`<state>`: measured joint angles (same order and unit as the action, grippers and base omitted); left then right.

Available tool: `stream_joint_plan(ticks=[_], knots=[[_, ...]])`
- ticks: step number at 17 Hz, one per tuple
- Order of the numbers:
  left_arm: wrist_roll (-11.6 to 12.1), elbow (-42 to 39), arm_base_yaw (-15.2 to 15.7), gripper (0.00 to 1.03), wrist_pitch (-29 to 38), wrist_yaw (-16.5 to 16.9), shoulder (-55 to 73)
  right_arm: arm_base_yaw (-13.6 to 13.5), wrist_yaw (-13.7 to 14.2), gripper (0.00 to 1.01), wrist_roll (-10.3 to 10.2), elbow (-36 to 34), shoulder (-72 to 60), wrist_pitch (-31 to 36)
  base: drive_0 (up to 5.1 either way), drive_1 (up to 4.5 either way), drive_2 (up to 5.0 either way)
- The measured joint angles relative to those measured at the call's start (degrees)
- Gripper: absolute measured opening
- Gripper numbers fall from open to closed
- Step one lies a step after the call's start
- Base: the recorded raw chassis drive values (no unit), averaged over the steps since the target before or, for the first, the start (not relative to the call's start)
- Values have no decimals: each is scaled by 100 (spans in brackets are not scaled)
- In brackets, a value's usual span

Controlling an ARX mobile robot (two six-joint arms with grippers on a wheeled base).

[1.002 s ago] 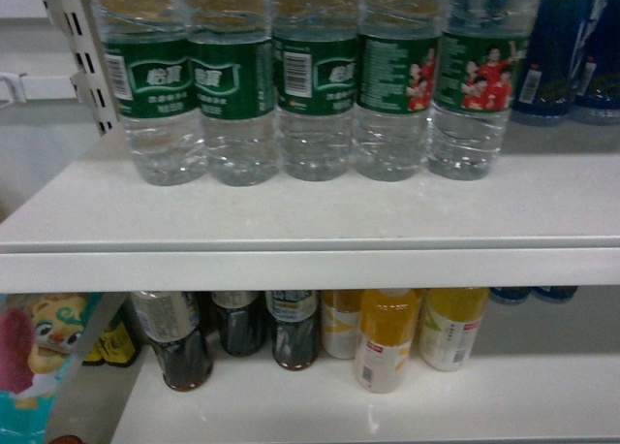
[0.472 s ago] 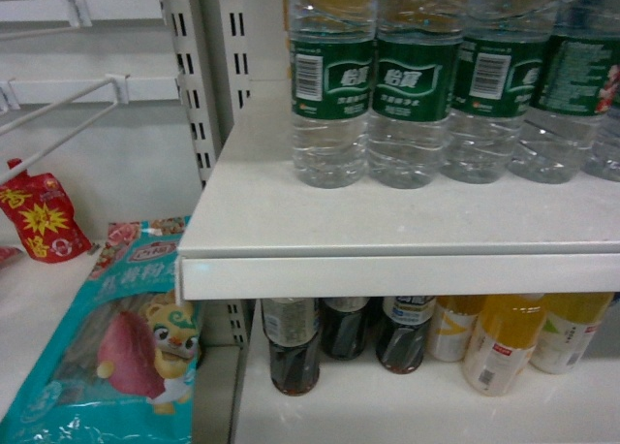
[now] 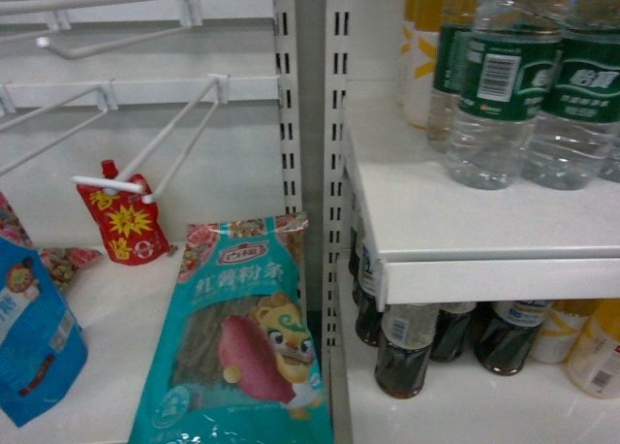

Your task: Move water from second to third shelf

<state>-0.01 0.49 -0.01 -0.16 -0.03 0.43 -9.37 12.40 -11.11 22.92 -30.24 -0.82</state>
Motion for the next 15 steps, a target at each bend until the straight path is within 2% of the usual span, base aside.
stream_joint_plan(ticks=[2, 5, 15], knots=[[0, 0, 0, 98, -15, -20, 0, -17, -107, 43, -9, 2, 0, 37, 0, 0, 0], [0, 0, 0, 98, -4, -15, 0, -31, -22, 43, -7, 0, -2, 13, 0, 0, 0], [0, 0, 0, 98, -2, -2, 0, -31, -17, 43, -7, 0, -2, 15, 0, 0, 0]])
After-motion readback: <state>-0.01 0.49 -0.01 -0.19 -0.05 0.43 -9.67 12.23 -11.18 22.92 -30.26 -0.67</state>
